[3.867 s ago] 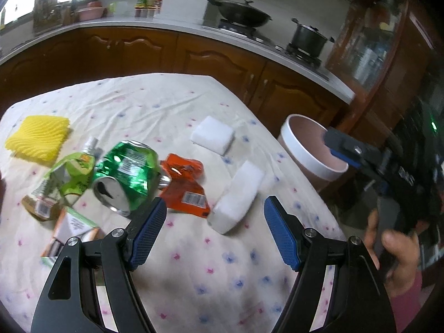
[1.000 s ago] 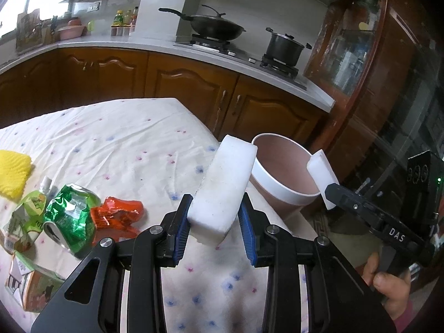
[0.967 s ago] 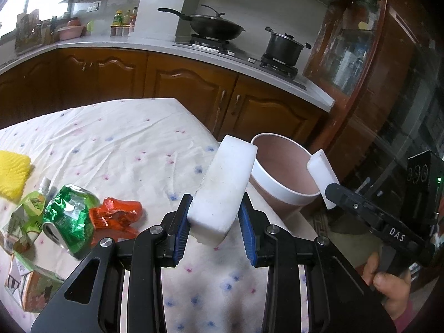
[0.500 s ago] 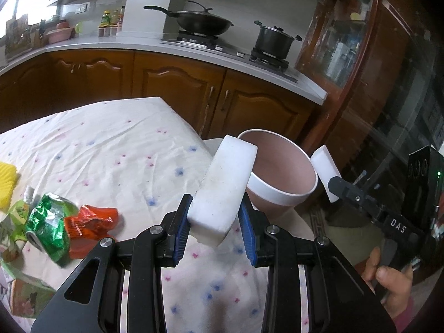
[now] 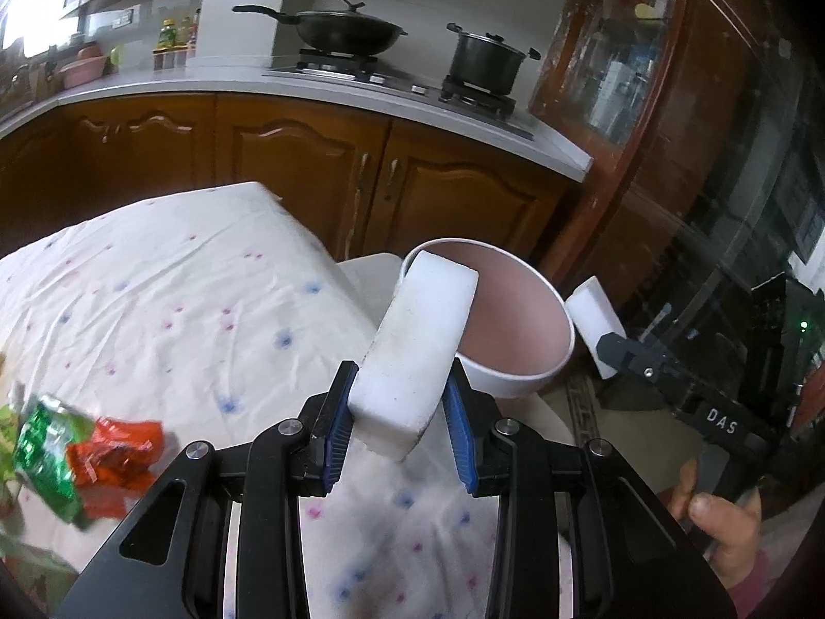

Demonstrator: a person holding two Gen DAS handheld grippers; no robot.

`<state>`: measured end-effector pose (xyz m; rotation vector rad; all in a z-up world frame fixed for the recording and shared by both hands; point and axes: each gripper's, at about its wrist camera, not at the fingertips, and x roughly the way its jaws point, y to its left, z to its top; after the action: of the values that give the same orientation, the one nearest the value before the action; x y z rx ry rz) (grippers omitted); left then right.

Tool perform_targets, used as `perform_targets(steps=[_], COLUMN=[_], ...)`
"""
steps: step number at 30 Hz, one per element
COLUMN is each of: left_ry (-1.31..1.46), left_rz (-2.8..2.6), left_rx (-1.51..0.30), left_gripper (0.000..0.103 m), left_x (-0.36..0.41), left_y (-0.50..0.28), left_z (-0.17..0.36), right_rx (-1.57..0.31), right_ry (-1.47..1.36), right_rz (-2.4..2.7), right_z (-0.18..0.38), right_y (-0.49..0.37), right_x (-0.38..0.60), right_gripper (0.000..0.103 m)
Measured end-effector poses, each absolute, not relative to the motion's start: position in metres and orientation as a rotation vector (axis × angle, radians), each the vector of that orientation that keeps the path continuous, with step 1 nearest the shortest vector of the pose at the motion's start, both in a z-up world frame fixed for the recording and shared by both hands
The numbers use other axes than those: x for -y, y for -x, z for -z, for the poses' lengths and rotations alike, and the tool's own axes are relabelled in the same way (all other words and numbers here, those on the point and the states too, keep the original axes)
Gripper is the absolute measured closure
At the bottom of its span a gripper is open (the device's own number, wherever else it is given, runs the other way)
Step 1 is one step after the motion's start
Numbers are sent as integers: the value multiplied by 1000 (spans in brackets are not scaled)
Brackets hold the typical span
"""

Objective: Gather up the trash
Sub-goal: 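Carry both foam blocks over the pink bin with both tools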

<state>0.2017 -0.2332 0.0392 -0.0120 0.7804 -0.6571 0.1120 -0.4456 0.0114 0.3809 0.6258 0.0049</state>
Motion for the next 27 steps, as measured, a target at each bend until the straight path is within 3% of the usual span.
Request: perform_targets(steps=[27], left_ry=[-96], left_rz=[710], left_rx=[-881], left_gripper=[67], left_x=[352], left_y=[-262], left_z=[-18], right_rx=[-722], right_ry=[-365], right_rz=[68], right_z=[7], right_y=[-160], right_x=[497], right_gripper=[41])
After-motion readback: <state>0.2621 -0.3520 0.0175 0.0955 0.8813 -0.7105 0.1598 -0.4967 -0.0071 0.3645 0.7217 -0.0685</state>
